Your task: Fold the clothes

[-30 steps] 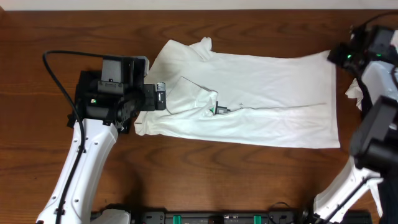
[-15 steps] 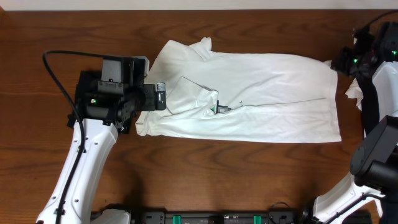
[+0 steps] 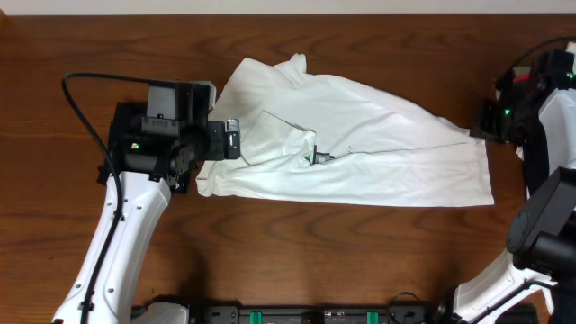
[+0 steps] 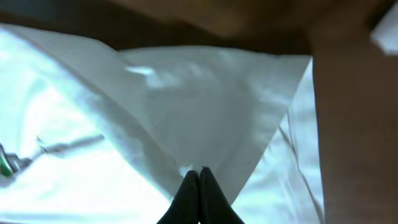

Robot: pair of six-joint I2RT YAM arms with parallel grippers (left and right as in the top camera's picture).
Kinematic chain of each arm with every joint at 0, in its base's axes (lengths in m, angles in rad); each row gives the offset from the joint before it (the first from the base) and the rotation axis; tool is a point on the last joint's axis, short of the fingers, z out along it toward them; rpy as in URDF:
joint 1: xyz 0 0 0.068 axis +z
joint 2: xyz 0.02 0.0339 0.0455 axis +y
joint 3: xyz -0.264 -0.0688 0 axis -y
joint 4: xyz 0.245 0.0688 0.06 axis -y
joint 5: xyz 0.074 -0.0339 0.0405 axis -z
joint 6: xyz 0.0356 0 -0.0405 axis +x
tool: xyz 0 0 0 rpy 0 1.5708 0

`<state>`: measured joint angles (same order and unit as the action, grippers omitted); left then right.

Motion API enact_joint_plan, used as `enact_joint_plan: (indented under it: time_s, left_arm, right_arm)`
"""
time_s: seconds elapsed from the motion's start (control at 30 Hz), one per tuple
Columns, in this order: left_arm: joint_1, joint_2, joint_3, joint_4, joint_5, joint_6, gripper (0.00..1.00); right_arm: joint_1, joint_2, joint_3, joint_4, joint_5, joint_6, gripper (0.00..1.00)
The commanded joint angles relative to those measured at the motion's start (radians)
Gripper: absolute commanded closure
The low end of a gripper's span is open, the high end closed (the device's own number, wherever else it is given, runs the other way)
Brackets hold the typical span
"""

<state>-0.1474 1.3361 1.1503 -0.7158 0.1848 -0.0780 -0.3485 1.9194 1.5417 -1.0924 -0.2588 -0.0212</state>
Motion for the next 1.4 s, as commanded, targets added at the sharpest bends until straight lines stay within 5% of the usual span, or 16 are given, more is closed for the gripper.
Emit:
enact_joint_plan:
  time_s: [0.0,0.63,0.67,0.77,1.07,1.37]
  left_arm:
    - [0.0,0.007,0.013,0.0,0.01,-0.005,0.03]
    - [0.0,0.006,0.013,0.001,0.011,-0.005,0.02]
    - [0.0,0.006,0.013,0.003,0.011,-0.005,0.02]
    - [0.0,0.006,0.013,0.01,0.011,-0.005,0.02]
    - [0.0,0.006,0.013,0.022,0.011,0.002,0.02]
    - [-0.002,0.032,0.132,0.014,0.089,0.169,0.05]
  right_arm:
    - [0.01,-0.012,0.003,-0.028,0.073,-0.04,0.99]
    - [0.01,-0.012,0.002,-0.095,0.113,-0.04,0.97]
    - [0.01,-0.012,0.002,-0.093,0.113,-0.04,0.96]
    - [0.01,-0.012,0.002,-0.09,0.112,-0.036,0.63]
    - [0.01,-0.012,0.002,-0.085,0.105,-0.035,0.6]
    - [0.01,-0.012,0.002,-0.073,0.083,0.011,0.57]
